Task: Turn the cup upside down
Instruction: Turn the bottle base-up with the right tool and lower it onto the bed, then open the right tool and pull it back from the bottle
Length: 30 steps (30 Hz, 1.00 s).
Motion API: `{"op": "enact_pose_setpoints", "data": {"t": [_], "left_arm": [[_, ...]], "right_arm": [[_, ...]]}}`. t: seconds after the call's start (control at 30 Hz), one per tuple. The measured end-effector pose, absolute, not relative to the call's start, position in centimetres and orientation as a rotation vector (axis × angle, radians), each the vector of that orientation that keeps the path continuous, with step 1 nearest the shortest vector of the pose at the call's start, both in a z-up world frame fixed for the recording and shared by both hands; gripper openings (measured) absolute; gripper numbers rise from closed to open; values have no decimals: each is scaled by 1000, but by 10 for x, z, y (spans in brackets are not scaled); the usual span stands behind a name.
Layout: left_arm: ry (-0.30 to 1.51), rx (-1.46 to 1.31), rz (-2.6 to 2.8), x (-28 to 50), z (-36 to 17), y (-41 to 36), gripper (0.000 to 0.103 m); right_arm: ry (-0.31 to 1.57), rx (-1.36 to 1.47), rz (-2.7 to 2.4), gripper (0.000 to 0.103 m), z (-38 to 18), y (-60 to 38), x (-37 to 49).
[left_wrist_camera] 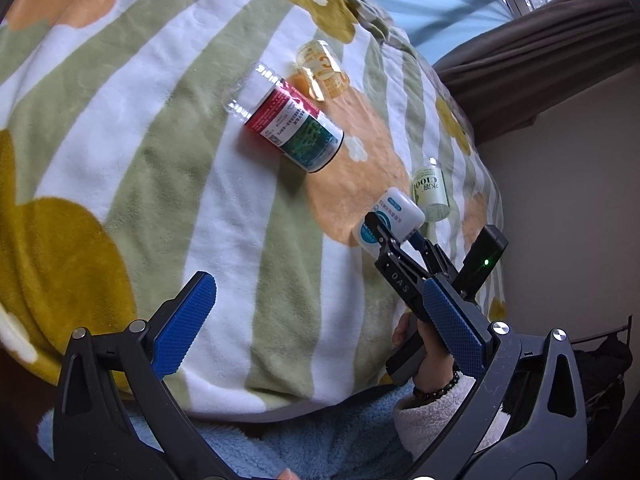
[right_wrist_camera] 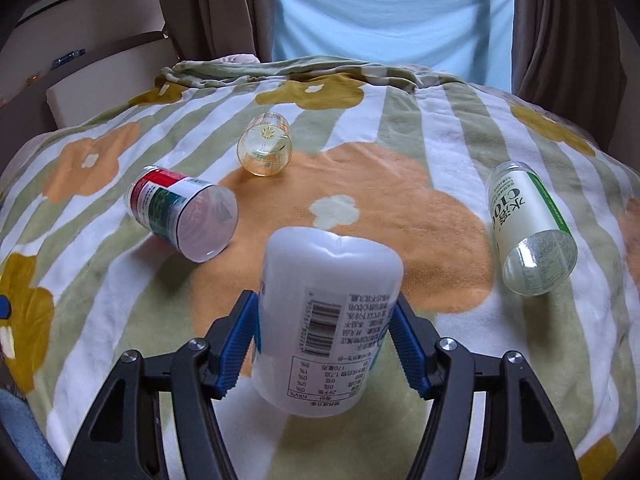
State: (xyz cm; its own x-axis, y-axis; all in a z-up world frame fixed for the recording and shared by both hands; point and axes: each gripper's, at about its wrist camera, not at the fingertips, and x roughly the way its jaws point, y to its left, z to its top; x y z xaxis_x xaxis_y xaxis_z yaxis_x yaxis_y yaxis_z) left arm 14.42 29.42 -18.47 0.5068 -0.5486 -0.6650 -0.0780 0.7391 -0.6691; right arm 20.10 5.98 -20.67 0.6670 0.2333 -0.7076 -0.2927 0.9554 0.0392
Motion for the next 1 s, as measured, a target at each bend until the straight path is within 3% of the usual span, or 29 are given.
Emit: {"op": "enact_pose_setpoints", "data": {"t": [0.43, 0.53, 0.6, 0.63, 1.0], "left_arm": [[1022, -649, -305, 146, -183, 280, 103], [1016, -648, -298, 147, -182, 281, 103], [1012, -646, -294, 147, -181, 281, 103], [1010, -642, -291, 147, -181, 280, 103], [889, -523, -225, 133, -149, 269, 103]], "right_arm": [[760, -188, 331, 58, -216, 68, 174], [744, -184, 343, 72, -214, 69, 173], [714, -183, 344, 98, -212, 69, 169], [698, -182, 344, 102, -211, 69, 168], [620, -86, 322, 102, -184, 46, 149]]}}
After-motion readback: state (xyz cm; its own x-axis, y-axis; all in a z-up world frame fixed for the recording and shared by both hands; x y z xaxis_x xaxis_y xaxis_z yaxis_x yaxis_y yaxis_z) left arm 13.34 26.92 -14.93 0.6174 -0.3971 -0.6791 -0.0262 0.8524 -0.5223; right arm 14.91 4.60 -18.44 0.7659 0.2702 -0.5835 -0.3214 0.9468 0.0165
